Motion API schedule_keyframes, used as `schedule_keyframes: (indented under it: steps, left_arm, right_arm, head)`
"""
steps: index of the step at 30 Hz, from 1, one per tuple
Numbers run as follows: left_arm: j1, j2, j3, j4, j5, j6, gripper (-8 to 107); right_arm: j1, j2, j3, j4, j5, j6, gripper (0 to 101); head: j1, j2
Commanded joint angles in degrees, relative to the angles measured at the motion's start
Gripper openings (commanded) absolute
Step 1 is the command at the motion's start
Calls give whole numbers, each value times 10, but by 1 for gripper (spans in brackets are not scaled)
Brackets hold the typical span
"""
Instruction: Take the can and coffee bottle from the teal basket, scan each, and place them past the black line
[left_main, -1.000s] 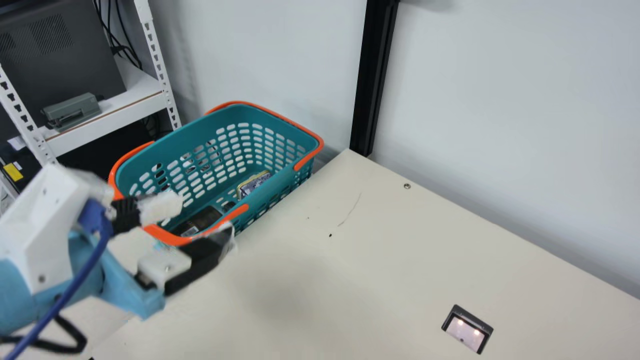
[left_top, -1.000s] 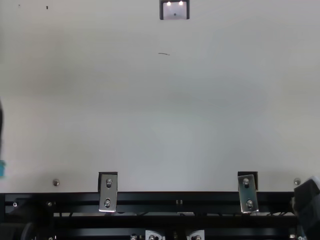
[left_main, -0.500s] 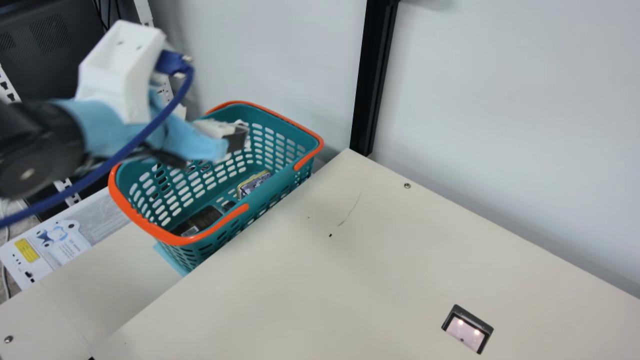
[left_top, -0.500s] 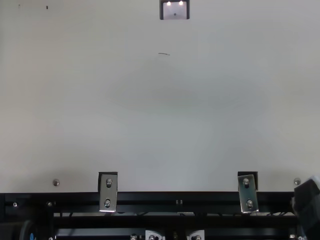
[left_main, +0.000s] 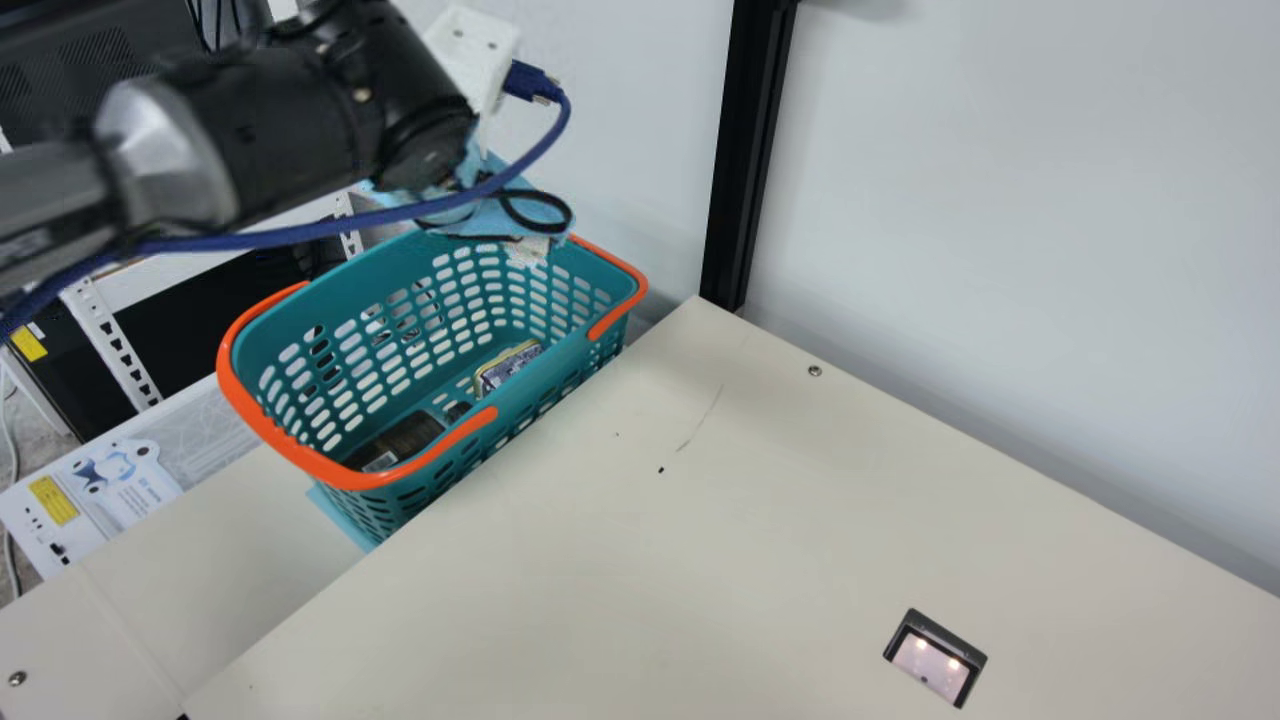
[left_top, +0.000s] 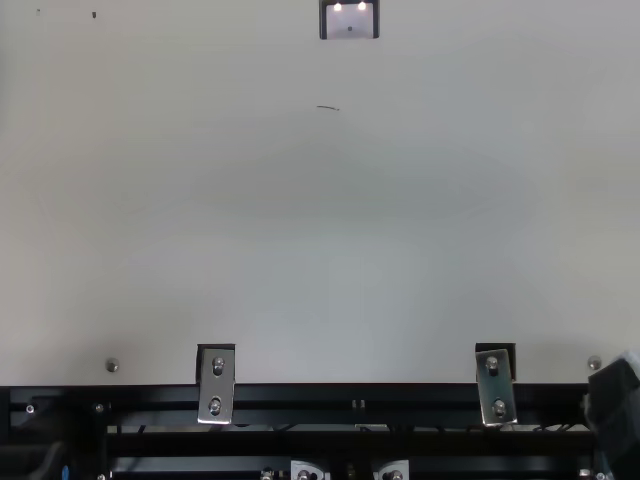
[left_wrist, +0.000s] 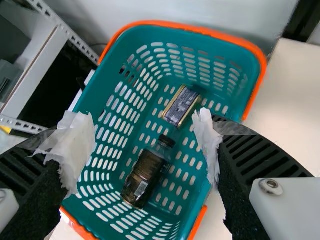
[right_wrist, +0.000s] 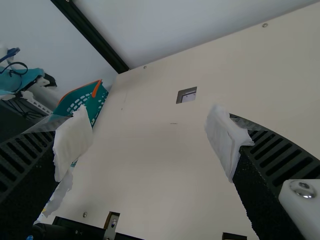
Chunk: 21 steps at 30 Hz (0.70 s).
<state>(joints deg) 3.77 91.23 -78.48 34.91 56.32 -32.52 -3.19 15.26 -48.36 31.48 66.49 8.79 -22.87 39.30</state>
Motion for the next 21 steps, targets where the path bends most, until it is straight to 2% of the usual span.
schedule_keyframes:
  steps: [1, 3, 10, 21]
  left_arm:
    - [0, 0, 0, 0, 0, 0, 90]
    - [9, 18, -16, -4, -2, 12, 90]
    - [14, 27, -26, -15, 4, 22, 90]
    - [82, 103, -83, -150, 19, 141, 90]
  right_arm:
    - [0, 0, 0, 0, 0, 0, 101]
    - [0, 0, 0, 0, 0, 0, 101]
    - [0, 0, 0, 0, 0, 0, 101]
    - [0, 0, 0, 0, 0, 0, 101]
  head:
    - [-20, 9]
    - [-20, 9]
    - [-20, 9]
    - [-20, 9]
